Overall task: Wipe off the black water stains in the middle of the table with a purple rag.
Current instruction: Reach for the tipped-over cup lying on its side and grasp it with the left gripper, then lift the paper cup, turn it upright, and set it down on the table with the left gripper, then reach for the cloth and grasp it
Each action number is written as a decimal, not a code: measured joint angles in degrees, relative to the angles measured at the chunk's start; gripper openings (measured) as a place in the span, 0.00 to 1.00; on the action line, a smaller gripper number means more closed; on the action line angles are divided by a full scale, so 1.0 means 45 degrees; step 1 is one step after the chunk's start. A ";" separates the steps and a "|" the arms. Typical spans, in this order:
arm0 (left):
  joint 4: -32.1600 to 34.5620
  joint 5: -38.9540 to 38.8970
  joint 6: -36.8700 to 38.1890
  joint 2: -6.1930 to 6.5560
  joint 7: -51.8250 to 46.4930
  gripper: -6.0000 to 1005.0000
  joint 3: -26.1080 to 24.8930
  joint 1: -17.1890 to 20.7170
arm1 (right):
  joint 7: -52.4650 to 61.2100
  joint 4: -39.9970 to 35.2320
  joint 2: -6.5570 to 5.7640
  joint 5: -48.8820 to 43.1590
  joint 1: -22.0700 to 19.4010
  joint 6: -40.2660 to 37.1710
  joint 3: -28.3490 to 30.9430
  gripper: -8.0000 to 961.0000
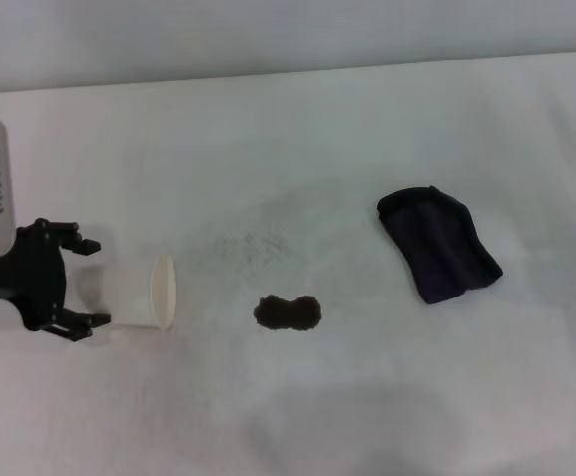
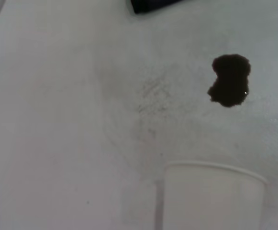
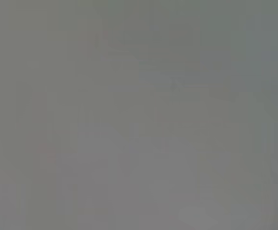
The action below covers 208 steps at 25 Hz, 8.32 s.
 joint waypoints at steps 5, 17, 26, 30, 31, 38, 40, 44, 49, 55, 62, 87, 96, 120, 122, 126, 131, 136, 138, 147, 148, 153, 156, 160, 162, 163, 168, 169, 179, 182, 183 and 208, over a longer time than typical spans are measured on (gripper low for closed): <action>-0.0545 -0.0385 0.0562 0.0033 0.0442 0.88 -0.0018 -0.0068 | 0.0120 -0.0050 0.0000 -0.0045 -0.0011 0.0154 -0.0067 0.91; -0.2332 -0.0427 0.1294 0.0038 0.0896 0.82 -0.0099 -0.0774 | 0.0124 -0.0340 -0.0016 -0.0056 -0.0180 0.0488 -0.0076 0.90; -0.2650 -0.1504 0.1534 0.0038 0.1262 0.76 -0.0222 -0.1060 | 0.0010 -0.0354 0.0001 -0.0084 -0.0038 0.0279 -0.0082 0.90; -0.2387 -0.2790 0.1336 0.0067 0.1413 0.74 -0.1054 -0.0976 | 0.0007 -0.0354 0.0000 -0.0103 0.0017 0.0269 -0.0237 0.90; -0.2375 -0.3011 0.1314 0.0066 0.1426 0.73 -0.1231 -0.0947 | 0.0006 -0.0354 0.0000 -0.0107 0.0038 0.0284 -0.0279 0.90; -0.2912 -0.6083 0.1190 0.0009 0.1390 0.68 -0.2050 -0.0483 | -0.0004 -0.0302 0.0001 -0.0117 0.0213 0.0324 -0.1251 0.90; -0.3171 -0.6642 0.1198 0.0008 0.1432 0.67 -0.2039 -0.0412 | -0.0032 -0.0292 0.0001 -0.0119 0.0289 0.0332 -0.1500 0.90; -0.5488 -0.9568 0.1208 -0.0013 0.2765 0.65 -0.1995 -0.0274 | -0.0183 -0.0338 0.0000 -0.0137 0.0389 0.0335 -0.1718 0.90; -0.7368 -1.0659 0.1228 -0.0012 0.3722 0.65 -0.2021 -0.0238 | -0.0075 -0.0305 0.0000 -0.0209 0.0391 0.0567 -0.1746 0.90; -0.8702 -1.1860 0.1184 -0.0038 0.5373 0.64 -0.2002 0.0392 | -0.0045 -0.0269 -0.0036 -0.0246 0.0422 0.0671 -0.2026 0.90; -1.0394 -1.3588 0.1512 -0.0020 0.7258 0.64 -0.2089 0.0846 | -0.0029 -0.0214 -0.0083 -0.0289 0.0446 0.0664 -0.2514 0.90; -1.1832 -1.4370 0.1673 -0.0084 0.7723 0.64 -0.2007 0.0944 | -0.0442 -0.0036 -0.0103 -0.0450 0.0193 0.1708 -0.3452 0.90; -1.2085 -1.4308 0.1773 -0.0069 0.7938 0.64 -0.1969 0.1186 | -0.0380 -0.0036 -0.0110 -0.0576 0.0291 0.1708 -0.3671 0.90; -1.2357 -1.4170 0.2105 -0.0032 0.9764 0.64 -0.1968 0.1887 | -0.0013 0.0074 -0.0078 -0.0583 0.0369 0.2014 -0.3765 0.89; -1.2354 -1.4175 0.2243 -0.0035 0.9764 0.65 -0.1959 0.1881 | -0.0010 0.0084 -0.0078 -0.0581 0.0368 0.2009 -0.3812 0.89; -1.2353 -1.4168 0.2562 -0.0039 0.9688 0.65 -0.1842 0.1873 | -0.0008 0.0100 -0.0078 -0.0582 0.0366 0.1981 -0.3869 0.89; -1.2458 -1.4077 0.2657 -0.0044 0.9694 0.66 -0.1833 0.1885 | -0.0007 0.0100 -0.0078 -0.0582 0.0378 0.1939 -0.3887 0.88; -1.2428 -1.4034 0.2572 -0.0046 0.9885 0.67 -0.1822 0.1898 | -0.0006 0.0101 -0.0078 -0.0582 0.0382 0.1913 -0.3887 0.88; -1.2413 -1.4030 0.2428 -0.0048 1.0200 0.70 -0.1820 0.1908 | -0.0007 0.0101 -0.0078 -0.0582 0.0382 0.1910 -0.3886 0.88; -1.2476 -1.3960 0.2440 -0.0044 1.0572 0.81 -0.1704 0.1647 | -0.0006 0.0101 -0.0078 -0.0582 0.0372 0.1896 -0.3883 0.88; -1.2476 -1.3958 0.2464 -0.0044 1.0570 0.82 -0.1679 0.1654 | -0.0006 0.0101 -0.0078 -0.0582 0.0368 0.1895 -0.3884 0.87; -1.2474 -1.3961 0.2485 -0.0061 1.0586 0.86 -0.1674 0.1894 | -0.0006 0.0101 -0.0078 -0.0582 0.0361 0.1892 -0.3884 0.87; -1.2432 -1.4029 0.2470 -0.0052 1.0602 0.88 -0.1728 0.2232 | -0.0007 0.0100 -0.0079 -0.0582 0.0378 0.1854 -0.3883 0.87; -1.2334 -1.4275 0.2217 -0.0056 1.0709 0.88 -0.1769 0.2730 | -0.0091 0.0101 -0.0096 -0.0619 0.0458 0.1838 -0.3891 0.87; -1.2334 -1.4439 0.2056 -0.0051 1.0731 0.88 -0.1771 0.2900 | -0.0128 0.0128 -0.0099 -0.0672 0.0483 0.1837 -0.3898 0.87; -1.2333 -1.4556 0.1979 -0.0044 1.0747 0.88 -0.1770 0.2988 | -0.0129 0.0151 -0.0103 -0.0696 0.0494 0.1837 -0.3901 0.87; -1.2334 -1.6013 0.1428 0.0002 1.1266 0.88 -0.1774 0.3630 | 0.0032 0.0457 -0.0131 -0.0812 0.0517 0.1871 -0.4116 0.86; -1.2334 -1.6399 0.1305 0.0013 1.1363 0.88 -0.1774 0.3753 | 0.0198 0.0580 -0.0134 -0.0841 0.0517 0.1882 -0.4216 0.86; -1.2118 -1.8790 0.1045 0.0091 1.2366 0.88 -0.1964 0.4453 | 0.4855 0.2129 -0.0503 -0.1320 0.0320 0.1320 -0.4751 0.86; -1.1878 -1.8947 0.0913 0.0088 1.2362 0.88 -0.2734 0.4556 | 0.7755 0.3170 -0.0906 -0.2625 0.0240 0.0470 -0.4756 0.86; -1.1842 -1.8951 0.0826 0.0082 1.2310 0.88 -0.3032 0.4547 | 0.8662 0.3542 -0.1028 -0.3177 0.0230 0.0211 -0.4756 0.85; -1.0706 -1.9262 0.0732 0.0218 1.2123 0.88 -0.5344 0.3884 | 2.8090 1.4831 -0.0873 -2.3829 0.1400 0.1872 -0.4679 0.84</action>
